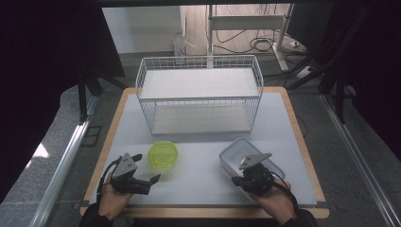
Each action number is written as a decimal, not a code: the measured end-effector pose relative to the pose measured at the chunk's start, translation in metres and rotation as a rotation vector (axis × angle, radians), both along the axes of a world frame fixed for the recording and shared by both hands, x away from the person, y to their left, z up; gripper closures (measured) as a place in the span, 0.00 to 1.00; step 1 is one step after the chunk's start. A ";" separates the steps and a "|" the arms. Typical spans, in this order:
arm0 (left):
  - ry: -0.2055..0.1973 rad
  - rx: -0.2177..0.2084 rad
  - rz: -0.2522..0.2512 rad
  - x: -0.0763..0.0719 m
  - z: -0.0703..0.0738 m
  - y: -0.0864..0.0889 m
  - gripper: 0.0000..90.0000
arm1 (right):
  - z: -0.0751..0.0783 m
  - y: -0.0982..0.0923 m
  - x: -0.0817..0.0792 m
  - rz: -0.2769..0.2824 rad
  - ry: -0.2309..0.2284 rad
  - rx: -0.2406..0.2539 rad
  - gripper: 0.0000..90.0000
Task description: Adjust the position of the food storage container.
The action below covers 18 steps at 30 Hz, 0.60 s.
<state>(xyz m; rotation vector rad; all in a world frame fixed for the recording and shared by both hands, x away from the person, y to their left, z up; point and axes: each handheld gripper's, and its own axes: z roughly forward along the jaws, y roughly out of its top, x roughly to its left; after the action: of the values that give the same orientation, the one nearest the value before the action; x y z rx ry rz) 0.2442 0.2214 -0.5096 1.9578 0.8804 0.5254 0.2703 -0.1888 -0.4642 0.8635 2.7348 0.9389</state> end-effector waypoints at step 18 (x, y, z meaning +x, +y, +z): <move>0.000 0.003 0.003 0.000 0.000 0.000 0.02 | 0.003 -0.057 0.001 -0.156 -0.011 0.004 1.00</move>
<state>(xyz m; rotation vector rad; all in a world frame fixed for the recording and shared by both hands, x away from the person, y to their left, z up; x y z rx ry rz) 0.2444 0.2212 -0.5097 1.9593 0.8831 0.5284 0.2711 -0.2453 -0.4614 1.0508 2.6121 0.9154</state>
